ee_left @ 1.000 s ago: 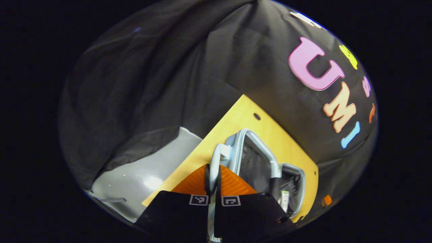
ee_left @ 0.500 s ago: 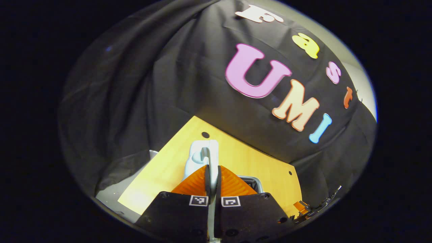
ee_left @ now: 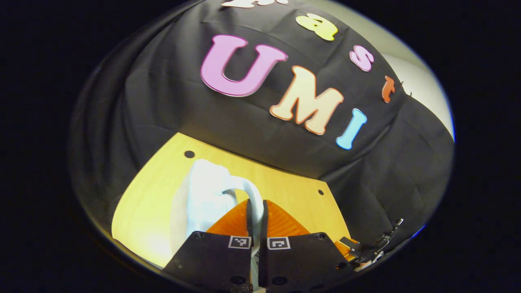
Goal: First open the suitcase, pack the skin care products into it, and then close the suitcase.
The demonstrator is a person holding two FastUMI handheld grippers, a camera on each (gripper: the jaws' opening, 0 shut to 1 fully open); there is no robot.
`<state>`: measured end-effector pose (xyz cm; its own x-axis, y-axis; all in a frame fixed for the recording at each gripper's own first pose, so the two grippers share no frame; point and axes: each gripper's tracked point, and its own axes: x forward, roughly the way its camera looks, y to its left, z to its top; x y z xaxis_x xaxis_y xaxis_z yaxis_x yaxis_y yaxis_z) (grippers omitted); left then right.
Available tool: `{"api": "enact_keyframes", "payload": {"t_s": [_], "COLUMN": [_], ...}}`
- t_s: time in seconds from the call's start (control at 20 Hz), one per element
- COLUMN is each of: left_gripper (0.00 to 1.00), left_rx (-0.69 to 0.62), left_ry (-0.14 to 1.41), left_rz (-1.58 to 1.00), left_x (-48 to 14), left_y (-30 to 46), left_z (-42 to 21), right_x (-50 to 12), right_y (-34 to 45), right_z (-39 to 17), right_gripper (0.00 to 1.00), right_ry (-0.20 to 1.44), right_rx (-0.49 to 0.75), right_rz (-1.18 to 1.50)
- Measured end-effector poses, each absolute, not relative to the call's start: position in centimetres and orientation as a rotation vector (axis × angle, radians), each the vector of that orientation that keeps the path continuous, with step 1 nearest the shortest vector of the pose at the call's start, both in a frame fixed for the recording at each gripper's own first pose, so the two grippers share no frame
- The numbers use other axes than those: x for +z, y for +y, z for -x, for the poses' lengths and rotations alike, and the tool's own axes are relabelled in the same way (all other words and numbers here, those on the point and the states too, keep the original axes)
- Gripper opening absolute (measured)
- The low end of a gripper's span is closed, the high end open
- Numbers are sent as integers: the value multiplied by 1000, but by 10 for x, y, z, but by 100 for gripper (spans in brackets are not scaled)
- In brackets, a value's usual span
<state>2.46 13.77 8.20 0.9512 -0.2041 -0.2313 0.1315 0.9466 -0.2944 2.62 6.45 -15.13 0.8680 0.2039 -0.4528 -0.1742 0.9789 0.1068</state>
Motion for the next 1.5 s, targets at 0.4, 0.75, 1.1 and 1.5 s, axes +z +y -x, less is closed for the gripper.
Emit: {"api": "enact_keyframes", "payload": {"t_s": [0.4,0.75,1.1,1.5], "left_gripper": [0,1,5,92], "left_rx": [-240,-211,-151,-133], "left_ry": [451,649,737,551], "left_rz": [193,81,31,-127], "left_x": [3,-91,-133,-94], "left_y": [31,-13,-22,-48], "left_z": [-78,-105,-112,-91], "right_x": [-144,-137,-125,-94], "right_y": [23,-20,-42,-54], "right_z": [-19,-11,-15,-28], "right_gripper": [98,98,98,98], "right_ry": [464,455,420,347], "right_rx": [156,103,101,133], "right_rz": [-78,-63,-85,-93]}}
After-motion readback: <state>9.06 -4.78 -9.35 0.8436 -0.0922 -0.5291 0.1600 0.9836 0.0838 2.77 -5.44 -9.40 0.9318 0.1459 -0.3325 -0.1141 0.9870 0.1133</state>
